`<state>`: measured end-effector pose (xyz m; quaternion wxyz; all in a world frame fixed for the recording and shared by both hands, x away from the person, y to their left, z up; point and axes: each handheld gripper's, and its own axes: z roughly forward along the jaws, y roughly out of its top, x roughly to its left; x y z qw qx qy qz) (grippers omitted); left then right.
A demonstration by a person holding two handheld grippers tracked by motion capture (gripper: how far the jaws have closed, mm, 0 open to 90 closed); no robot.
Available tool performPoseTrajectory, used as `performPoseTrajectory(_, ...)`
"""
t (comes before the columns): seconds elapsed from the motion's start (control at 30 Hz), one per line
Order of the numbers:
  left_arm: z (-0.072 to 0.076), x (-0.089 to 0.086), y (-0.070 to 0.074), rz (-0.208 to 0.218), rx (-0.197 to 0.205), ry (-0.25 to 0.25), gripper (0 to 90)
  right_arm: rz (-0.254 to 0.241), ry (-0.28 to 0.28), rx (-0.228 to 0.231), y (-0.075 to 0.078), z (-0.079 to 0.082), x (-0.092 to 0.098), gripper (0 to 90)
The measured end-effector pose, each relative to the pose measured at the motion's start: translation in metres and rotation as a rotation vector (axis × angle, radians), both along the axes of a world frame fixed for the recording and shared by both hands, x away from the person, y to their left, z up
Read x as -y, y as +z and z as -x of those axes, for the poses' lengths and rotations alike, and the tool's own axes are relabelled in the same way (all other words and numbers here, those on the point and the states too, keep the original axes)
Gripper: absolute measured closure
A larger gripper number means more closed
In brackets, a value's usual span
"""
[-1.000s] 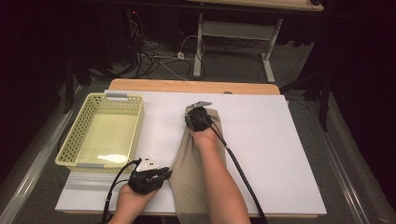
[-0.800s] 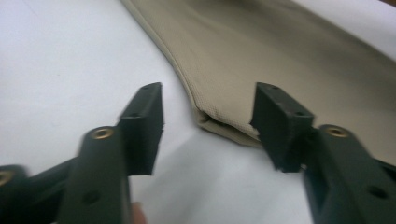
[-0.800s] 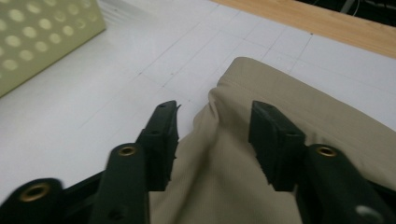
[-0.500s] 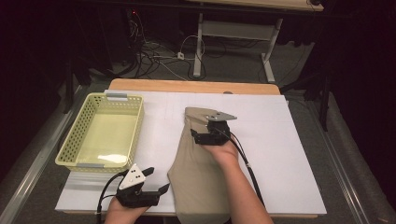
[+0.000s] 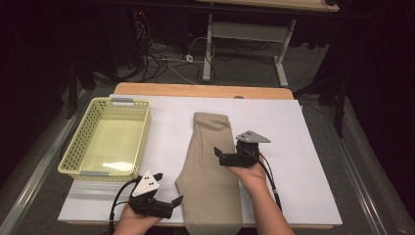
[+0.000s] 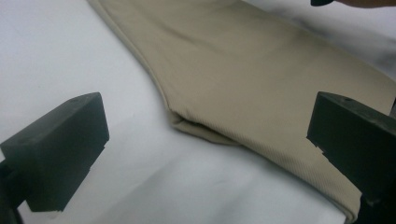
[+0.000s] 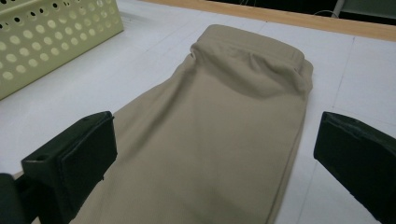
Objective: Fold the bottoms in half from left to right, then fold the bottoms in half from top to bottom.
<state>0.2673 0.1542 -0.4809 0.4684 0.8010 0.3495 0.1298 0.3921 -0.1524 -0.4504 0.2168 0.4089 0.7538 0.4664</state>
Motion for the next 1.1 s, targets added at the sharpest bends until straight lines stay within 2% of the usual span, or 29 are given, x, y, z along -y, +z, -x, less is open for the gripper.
performPoseTrajectory(0.07, -0.003, 0.003, -0.002, -0.012, -0.001, -0.009, 0.0, 0.008, -0.001, 0.008, -0.001, 0.001, 0.003, 0.4)
performPoseTrajectory(0.13, -0.007, 0.005, -0.004, -0.024, -0.025, -0.017, 0.0, 0.008, -0.001, 0.014, -0.001, 0.000, 0.006, 0.4)
performPoseTrajectory(0.27, -0.006, 0.005, -0.003, -0.009, -0.004, -0.010, 0.0, 0.001, -0.013, 0.006, -0.003, -0.006, 0.010, 0.4)
performPoseTrajectory(0.5, -0.007, 0.004, -0.003, -0.005, -0.018, -0.001, 0.0, 0.011, -0.020, -0.012, -0.010, -0.015, 0.012, 0.6)
performPoseTrajectory(0.6, -0.004, 0.004, -0.002, -0.013, -0.011, 0.000, 0.0, 0.015, -0.021, -0.012, -0.011, -0.020, 0.012, 1.1)
performPoseTrajectory(0.77, 0.000, 0.001, -0.001, -0.017, -0.019, 0.000, 0.0, 0.006, -0.028, -0.033, -0.012, -0.036, 0.011, 4.1)
performPoseTrajectory(0.87, 0.003, -0.003, -0.001, -0.022, -0.024, 0.000, 0.0, 0.018, -0.028, -0.058, -0.013, -0.047, 0.007, 5.5)
performPoseTrajectory(0.93, 0.006, -0.005, 0.001, -0.009, -0.020, 0.005, 0.0, 0.023, -0.029, -0.065, -0.014, -0.055, 0.004, 7.8)
performPoseTrajectory(1.1, 0.012, -0.005, 0.005, -0.015, -0.008, -0.004, 0.0, 0.061, -0.042, -0.090, -0.014, -0.075, -0.001, 15.3)
